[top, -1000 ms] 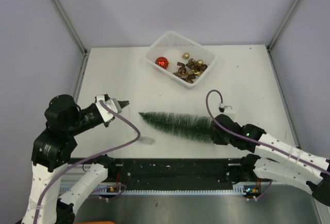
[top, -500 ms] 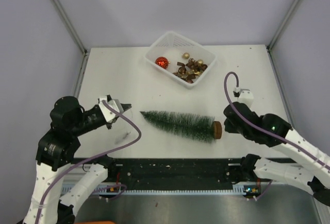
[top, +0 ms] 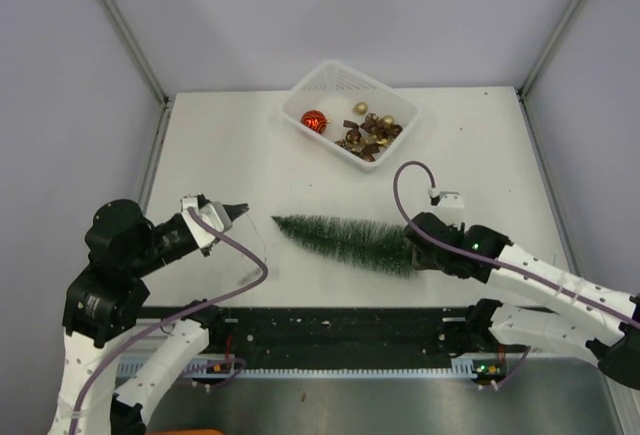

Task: Decorate the small christmas tree

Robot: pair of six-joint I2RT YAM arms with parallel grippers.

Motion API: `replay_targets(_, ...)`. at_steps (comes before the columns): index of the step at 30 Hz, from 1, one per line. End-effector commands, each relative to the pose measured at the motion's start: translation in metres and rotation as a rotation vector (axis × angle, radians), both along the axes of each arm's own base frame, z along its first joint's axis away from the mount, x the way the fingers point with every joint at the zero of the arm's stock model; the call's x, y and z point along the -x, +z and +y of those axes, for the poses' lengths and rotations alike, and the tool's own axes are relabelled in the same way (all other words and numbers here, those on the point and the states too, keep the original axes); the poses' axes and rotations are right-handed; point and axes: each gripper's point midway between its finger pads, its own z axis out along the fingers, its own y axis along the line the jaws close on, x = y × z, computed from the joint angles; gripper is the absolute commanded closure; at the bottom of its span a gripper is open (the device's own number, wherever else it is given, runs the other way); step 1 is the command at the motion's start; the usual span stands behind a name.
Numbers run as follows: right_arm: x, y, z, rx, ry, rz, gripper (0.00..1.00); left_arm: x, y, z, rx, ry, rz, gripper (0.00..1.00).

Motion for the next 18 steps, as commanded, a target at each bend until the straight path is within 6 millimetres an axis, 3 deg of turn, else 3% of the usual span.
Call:
replay_targets(1, -0.027, 0.008, 0.023, -0.053, -0.04, -0.101, 0.47, -0.001, 0.008, 0.002, 0.013, 0.01, -0.046, 1.0)
replay_targets(9, -0.04, -0.029, 0.013, -0.022, -0.093, -0.044, 0.43, 0.001, 0.009, 0.005, 0.015, 0.027, -0.059, 1.0)
replay_targets(13, -0.042, -0.033, 0.008, -0.053, -0.112, -0.037, 0.45, 0.001, 0.009, 0.007, 0.008, 0.035, -0.068, 1.0)
replay_targets(16, -0.041, -0.035, 0.012, -0.081, -0.1, -0.035, 0.57, 0.001, 0.009, 0.007, 0.006, 0.036, -0.07, 1.0)
replay_targets(18, -0.041, -0.032, 0.011, -0.082, -0.101, -0.042, 0.74, 0.0, 0.008, 0.006, 0.006, 0.03, -0.066, 1.0)
